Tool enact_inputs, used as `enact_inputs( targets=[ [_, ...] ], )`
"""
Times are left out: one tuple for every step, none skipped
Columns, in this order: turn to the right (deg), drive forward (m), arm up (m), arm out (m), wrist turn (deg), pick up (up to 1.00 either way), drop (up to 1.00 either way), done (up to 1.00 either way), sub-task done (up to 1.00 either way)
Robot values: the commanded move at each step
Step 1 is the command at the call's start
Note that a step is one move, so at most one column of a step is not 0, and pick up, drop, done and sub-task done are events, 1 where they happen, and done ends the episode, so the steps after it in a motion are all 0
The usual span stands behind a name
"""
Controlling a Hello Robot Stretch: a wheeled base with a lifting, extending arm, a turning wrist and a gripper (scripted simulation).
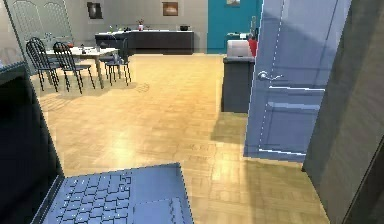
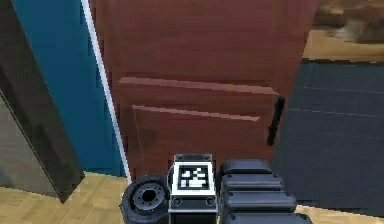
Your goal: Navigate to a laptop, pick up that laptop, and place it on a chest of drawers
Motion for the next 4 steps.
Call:
enact_inputs(
  targets=[
    [0.0, 1.0, 0.0, 0.0, 0.0, 0.0, 0.0, 0.0, 0.0],
    [0.0, 0.7, 0.0, 0.0, 0.0, 0.0, 0.0, 0.0, 0.0],
    [18.0, 0.0, 0.0, 0.0, 0.0, 0.0, 0.0, 0.0, 0.0],
    [0.0, 0.9, 0.0, 0.0, 0.0, 0.0, 0.0, 0.0, 0.0]
  ],
)
